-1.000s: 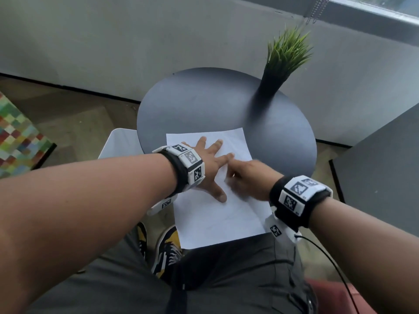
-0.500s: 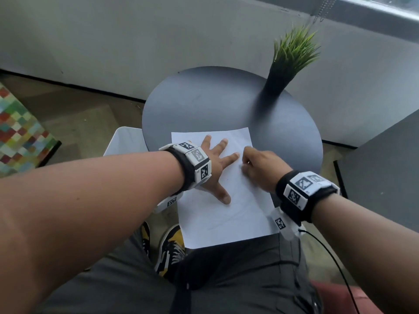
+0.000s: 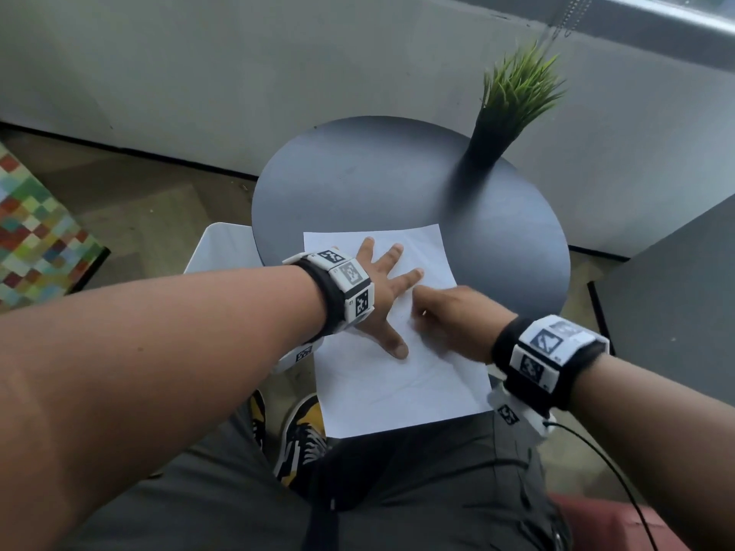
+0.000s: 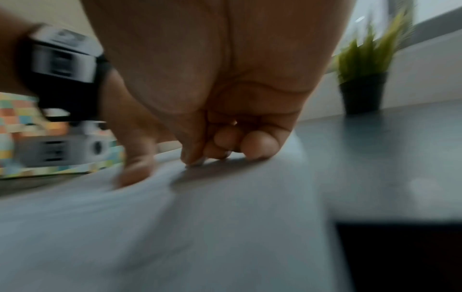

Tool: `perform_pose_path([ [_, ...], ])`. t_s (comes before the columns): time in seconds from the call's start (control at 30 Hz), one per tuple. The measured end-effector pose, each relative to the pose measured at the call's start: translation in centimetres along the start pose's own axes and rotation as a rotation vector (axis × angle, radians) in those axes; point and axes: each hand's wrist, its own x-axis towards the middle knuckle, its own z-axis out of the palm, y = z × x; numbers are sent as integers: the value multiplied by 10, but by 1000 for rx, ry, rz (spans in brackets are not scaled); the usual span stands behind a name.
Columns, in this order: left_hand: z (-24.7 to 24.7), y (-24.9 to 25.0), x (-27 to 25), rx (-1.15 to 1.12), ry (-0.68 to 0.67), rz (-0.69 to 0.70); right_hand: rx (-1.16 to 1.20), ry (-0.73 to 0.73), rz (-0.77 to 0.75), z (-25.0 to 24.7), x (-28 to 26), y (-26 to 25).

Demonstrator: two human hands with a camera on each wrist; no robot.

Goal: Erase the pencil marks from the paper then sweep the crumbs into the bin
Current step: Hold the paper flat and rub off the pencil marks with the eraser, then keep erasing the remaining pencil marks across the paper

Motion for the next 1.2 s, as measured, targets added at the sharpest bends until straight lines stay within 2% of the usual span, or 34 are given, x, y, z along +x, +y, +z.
perform_pose_path([
  [0.1,1,-1,1,-11,6,-1,85,98,248,-14,13,27],
  [0.17,2,-2,1,-10,8,-1,44,94,191,-9,12,15],
  [0.23,3,-3,0,-11,12,4,34,13,32,3,4,-9],
  [0.3,4,-4,2,-12,14,6,82,-45,9,4,1,-14],
  [0.33,4,-3,3,-13,20,5,105,-15,78,0,6,-6],
  [0.43,2,-3,5,-1,25,-15,185,140,409,-15,22,41],
  [0.47,0,-3,5,-4,26,-26,197,183,462,-18,24,56],
  [0.63,-11,-19,2,-28,106,-121,295,231,528,-17,15,93],
  [0.73,-20,-36,-4,-62,85,-192,305,301,604,-16,1,105],
  [0.87,-20,-52,-22,-71,80,-177,334,374,504,-14,-27,82],
  [0.97,-17,-57,-34,-67,88,-136,264,231,376,6,-44,44],
  [1.03,-18,-59,-36,-98,136,-142,152,157,360,17,-44,29],
  [1.13,-14,-64,-32,-199,234,-198,96,173,362,19,-37,20],
  [1.2,-8,-65,-26,-246,222,-253,83,180,355,19,-32,22],
])
